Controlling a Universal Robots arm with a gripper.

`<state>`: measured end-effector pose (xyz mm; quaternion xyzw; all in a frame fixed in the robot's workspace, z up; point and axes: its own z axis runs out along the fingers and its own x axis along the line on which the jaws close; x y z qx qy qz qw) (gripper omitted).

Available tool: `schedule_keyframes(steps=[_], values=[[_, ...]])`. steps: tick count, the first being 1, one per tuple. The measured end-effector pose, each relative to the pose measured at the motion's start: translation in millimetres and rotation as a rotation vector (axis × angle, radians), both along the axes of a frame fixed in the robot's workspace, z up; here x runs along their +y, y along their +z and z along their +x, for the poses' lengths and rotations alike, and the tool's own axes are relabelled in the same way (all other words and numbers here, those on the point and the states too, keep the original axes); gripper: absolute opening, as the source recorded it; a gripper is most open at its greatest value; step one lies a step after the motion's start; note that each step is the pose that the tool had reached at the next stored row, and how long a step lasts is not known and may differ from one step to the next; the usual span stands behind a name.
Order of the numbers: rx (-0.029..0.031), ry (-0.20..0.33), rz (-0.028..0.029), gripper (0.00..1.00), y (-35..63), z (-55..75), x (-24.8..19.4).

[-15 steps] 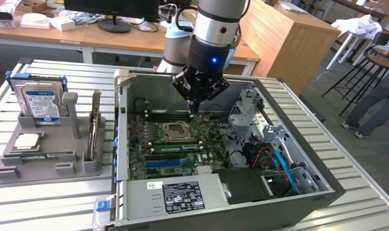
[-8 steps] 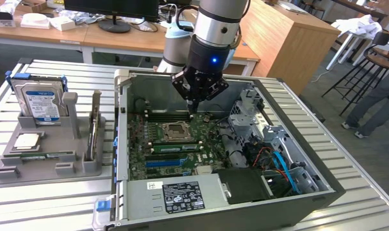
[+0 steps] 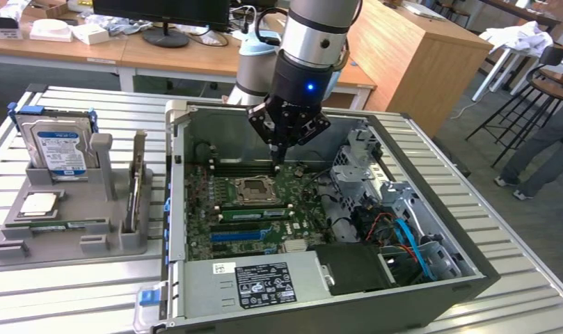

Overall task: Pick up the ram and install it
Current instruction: 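Press down the ram until it locks into place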

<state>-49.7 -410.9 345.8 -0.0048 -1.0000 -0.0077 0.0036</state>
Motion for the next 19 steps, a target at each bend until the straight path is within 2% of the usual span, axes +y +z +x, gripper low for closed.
schedule_keyframes(steps=[19], values=[[0.0000,0.050,0.0000,0.10,1.0,0.0,0.0]])
